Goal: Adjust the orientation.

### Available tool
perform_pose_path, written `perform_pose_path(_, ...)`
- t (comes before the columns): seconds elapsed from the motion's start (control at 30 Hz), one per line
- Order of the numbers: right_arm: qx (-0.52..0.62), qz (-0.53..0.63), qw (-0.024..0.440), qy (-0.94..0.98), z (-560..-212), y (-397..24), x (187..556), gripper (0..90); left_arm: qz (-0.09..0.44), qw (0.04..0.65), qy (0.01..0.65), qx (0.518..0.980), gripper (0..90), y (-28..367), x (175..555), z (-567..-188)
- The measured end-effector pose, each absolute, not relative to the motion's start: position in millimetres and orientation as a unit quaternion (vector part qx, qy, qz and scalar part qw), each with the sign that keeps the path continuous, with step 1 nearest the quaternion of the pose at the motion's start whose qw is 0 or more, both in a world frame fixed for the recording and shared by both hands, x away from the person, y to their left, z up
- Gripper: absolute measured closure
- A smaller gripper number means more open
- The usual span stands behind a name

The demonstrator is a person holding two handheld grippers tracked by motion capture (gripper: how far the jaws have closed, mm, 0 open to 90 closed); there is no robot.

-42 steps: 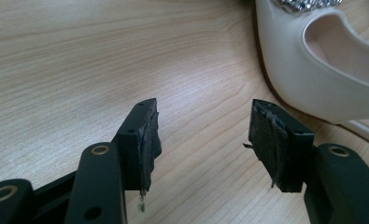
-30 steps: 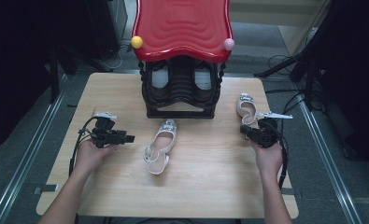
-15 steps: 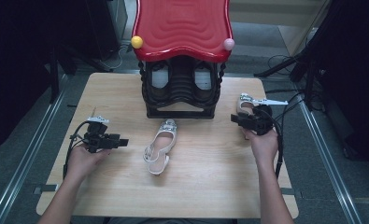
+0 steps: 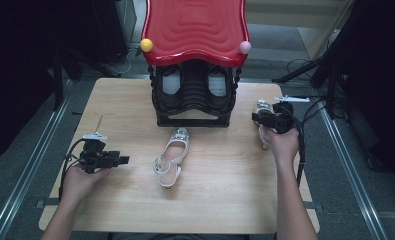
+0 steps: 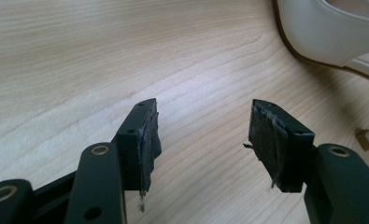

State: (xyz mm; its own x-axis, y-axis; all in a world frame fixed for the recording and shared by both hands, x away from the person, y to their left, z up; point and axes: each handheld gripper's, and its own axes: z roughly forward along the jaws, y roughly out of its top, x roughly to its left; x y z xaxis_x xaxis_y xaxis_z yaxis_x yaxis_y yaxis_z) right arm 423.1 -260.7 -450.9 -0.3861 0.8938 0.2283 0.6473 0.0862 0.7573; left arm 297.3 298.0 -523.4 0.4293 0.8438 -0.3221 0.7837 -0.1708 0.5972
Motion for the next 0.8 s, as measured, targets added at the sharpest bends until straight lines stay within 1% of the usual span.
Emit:
perform_pose_path(0.33,0.571,0.397,0.142,0.704,-473,-274,440,59.4,0.049,0.362,0.538,0.760,42.6,304,287,-524)
perform_pose_path(0.43,0.591,0.377,0.141,0.699,-481,-277,444,60.6,0.044,0.361,0.539,0.760,42.3,304,286,-525)
perform_pose_path(0.5,0.594,0.374,0.138,0.699,-485,-279,446,63.3,0.044,0.360,0.539,0.760,42.3,304,286,-526)
perform_pose_path(0.63,0.598,0.370,0.152,0.694,-486,-277,447,68.5,0.040,0.359,0.535,0.764,42.2,303,285,-526)
perform_pose_path(0.7,0.601,0.365,0.146,0.696,-490,-276,450,70.3,0.042,0.358,0.535,0.764,42.2,302,285,-526)
perform_pose_path(0.8,0.604,0.360,0.143,0.697,-491,-275,452,77.1,0.042,0.359,0.534,0.765,42.2,303,284,-525)
